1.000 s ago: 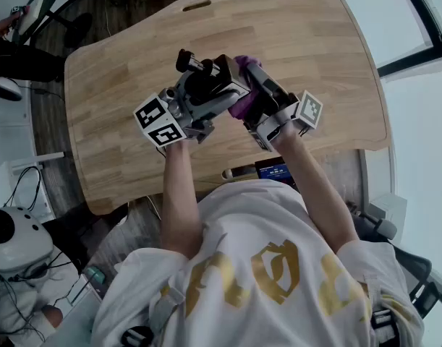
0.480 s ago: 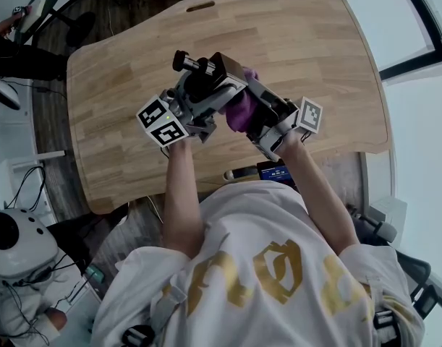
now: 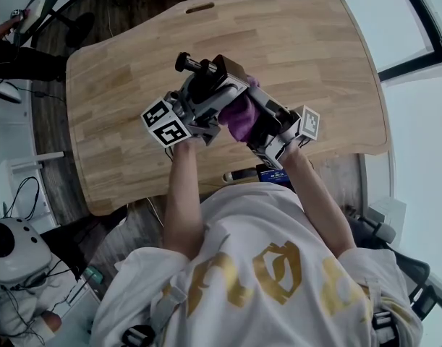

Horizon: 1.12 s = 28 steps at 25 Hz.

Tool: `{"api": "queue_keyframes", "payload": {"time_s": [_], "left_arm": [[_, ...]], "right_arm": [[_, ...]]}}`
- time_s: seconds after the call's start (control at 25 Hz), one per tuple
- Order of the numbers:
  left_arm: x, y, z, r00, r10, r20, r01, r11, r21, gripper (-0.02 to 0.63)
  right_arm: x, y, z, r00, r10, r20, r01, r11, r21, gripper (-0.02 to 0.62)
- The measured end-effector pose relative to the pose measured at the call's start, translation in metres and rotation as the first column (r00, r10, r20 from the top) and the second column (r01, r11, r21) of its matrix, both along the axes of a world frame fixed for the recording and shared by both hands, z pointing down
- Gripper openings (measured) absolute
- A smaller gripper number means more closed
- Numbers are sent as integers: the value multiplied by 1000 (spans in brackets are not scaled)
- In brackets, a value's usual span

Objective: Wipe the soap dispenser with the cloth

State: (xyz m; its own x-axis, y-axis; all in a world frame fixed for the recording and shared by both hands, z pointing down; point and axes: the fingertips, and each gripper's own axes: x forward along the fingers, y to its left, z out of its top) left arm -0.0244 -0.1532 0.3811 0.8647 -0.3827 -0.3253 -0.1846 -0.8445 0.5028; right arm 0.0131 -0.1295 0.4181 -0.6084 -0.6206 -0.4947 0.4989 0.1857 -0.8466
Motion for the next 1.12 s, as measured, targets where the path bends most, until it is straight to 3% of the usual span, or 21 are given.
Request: {"api": "queue_keyframes", "payload": {"time_s": [0.16, 0.28, 0.44, 0.56, 0.64, 0.72, 0.84, 0.96, 1.12], "left_arm": [[-4, -7, 0, 1000, -23, -21, 22, 999, -24, 347], [-6, -11, 13, 997, -52, 55, 54, 998, -39, 347], [-2, -11, 40, 978, -56, 203, 69, 996, -54, 347], [-3, -11, 61, 952, -42, 302, 66, 995, -69, 347], [-7, -11, 82, 913, -30, 407, 68, 995, -78, 347], [-10, -11, 105, 861, -12, 509, 65, 994, -88, 347], [-5, -6, 131, 796, 27, 604, 38, 995, -94, 347], [2, -1, 150, 771, 54, 635, 8, 996, -93, 347], [8, -1, 179, 732, 77, 677, -9, 995, -102, 347]], "right_arm": [[2, 9, -16, 998, -25, 63, 20, 997, 73, 63], [3, 13, -29, 997, -34, 69, 24, 990, 141, 63], [6, 8, -21, 994, 4, -109, 17, 982, 187, 63], [9, 4, -7, 951, 32, -308, 42, 972, 232, 63], [15, -2, 4, 886, 86, -455, 42, 964, 263, 64], [24, -10, 15, 800, 140, -583, 36, 960, 279, 64], [37, -19, 34, 676, 178, -715, 49, 957, 285, 64], [45, -26, 52, 556, 210, -804, 62, 954, 293, 64], [55, -31, 75, 363, 254, -897, 84, 949, 303, 64]]}}
